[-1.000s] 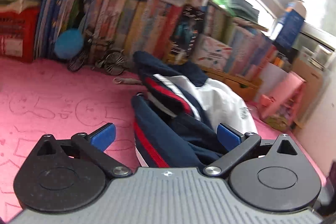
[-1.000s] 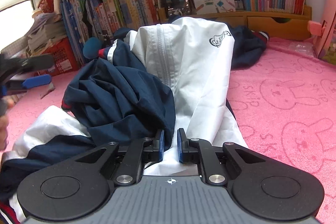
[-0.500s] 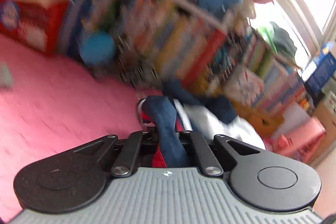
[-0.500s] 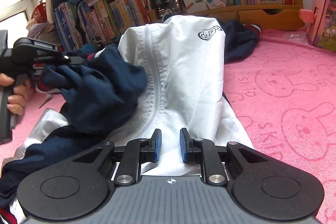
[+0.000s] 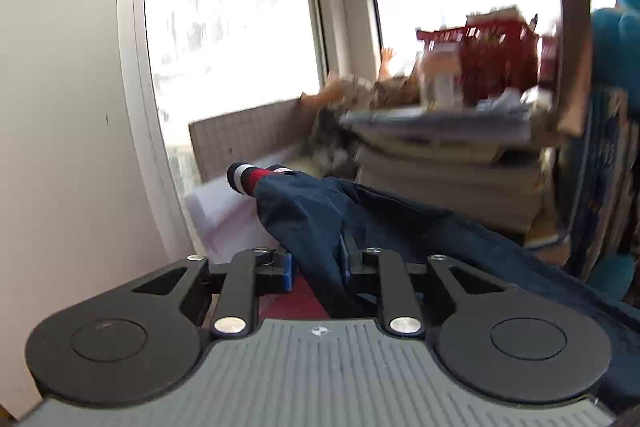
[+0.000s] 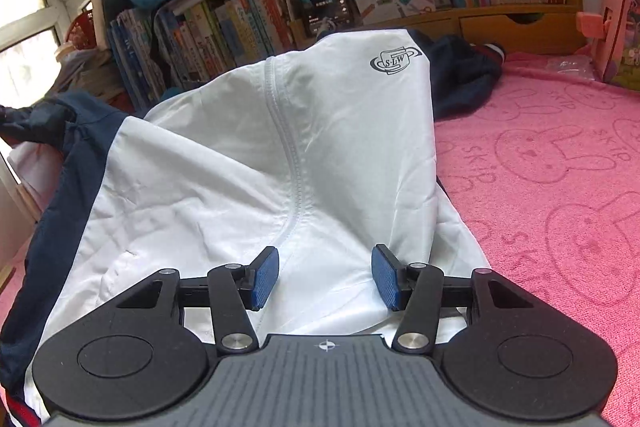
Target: Fold clothes
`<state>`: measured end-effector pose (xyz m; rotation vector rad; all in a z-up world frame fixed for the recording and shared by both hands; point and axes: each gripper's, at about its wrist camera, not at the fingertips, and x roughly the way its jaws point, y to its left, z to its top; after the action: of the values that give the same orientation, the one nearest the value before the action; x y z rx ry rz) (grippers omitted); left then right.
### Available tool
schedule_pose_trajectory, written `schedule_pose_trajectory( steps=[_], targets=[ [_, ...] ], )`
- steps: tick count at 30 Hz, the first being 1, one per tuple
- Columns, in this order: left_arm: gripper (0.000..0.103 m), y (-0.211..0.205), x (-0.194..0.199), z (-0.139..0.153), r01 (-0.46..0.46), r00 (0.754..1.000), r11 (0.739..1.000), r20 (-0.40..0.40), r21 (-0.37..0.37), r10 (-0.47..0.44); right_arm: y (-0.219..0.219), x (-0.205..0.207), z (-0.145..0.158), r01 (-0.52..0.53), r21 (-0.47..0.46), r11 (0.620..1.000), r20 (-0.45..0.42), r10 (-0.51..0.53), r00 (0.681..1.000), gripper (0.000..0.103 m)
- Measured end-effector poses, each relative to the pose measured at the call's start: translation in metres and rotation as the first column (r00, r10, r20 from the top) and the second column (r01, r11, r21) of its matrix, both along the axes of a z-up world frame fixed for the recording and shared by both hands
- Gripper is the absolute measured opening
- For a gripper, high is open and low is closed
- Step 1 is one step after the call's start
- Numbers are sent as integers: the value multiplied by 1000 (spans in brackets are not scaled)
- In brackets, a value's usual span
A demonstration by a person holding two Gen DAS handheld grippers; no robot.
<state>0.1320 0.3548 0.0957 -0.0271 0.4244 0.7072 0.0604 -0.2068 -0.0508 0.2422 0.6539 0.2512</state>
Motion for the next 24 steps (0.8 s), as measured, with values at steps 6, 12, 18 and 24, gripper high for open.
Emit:
schedule_pose_trajectory(
  steps=[6,12,18,24],
  targets=[
    [23,15,-7,-67,-61,995,975,-96,-214,41,10,0,1,-34,-48,998,0,34,999,68],
    [55,15,-33,-62,87,993,893,115,-441,-40,19,-1,3,-58,-92,994,-1,58,998,76],
    [76,-59,-60,-24,426,903,813,249,-396,-351,18,-1,3,-61,-88,994,-2,61,998,77],
    [91,-158,-92,-28,674,737,608,322,-420,-594,18,0,3,-63,-85,994,-1,63,998,78]
  ],
)
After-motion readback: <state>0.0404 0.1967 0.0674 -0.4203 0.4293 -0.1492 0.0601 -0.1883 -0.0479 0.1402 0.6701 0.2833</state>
